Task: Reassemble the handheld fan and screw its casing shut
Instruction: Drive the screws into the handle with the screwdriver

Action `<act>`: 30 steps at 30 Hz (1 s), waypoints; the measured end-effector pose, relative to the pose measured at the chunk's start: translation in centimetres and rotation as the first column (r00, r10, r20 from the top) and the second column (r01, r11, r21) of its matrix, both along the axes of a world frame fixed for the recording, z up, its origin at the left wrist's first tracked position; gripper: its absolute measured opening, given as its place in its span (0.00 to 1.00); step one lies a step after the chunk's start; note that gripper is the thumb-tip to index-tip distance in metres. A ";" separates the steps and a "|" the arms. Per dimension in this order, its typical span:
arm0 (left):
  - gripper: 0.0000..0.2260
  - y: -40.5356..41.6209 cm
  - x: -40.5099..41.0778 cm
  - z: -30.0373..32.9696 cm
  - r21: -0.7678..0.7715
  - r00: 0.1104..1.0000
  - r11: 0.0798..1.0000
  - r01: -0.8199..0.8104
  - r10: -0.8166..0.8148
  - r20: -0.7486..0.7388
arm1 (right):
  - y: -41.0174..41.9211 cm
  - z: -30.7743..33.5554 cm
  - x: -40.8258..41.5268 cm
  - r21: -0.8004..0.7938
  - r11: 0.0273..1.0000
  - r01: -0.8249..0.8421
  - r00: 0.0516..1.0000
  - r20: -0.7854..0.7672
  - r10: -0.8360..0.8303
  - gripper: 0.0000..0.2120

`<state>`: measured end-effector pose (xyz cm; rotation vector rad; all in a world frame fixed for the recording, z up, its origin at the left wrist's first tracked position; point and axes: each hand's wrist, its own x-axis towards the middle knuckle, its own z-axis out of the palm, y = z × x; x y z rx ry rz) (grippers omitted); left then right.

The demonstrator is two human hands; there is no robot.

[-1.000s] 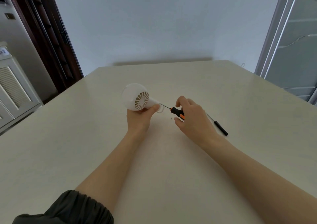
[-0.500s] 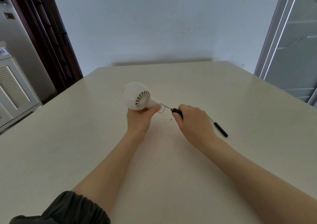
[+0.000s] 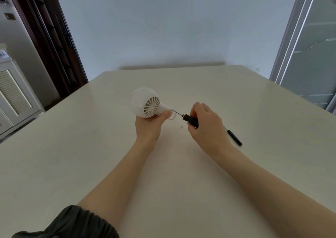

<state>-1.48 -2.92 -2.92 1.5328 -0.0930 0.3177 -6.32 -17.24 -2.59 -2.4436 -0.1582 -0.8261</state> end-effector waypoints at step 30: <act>0.11 0.2 0.1 0.2 -0.017 1.000 1.000 -0.023 0.023 0.003 | -0.3 0.6 -0.2 -0.126 0.990 0.058 0.992 0.118 -0.043 0.04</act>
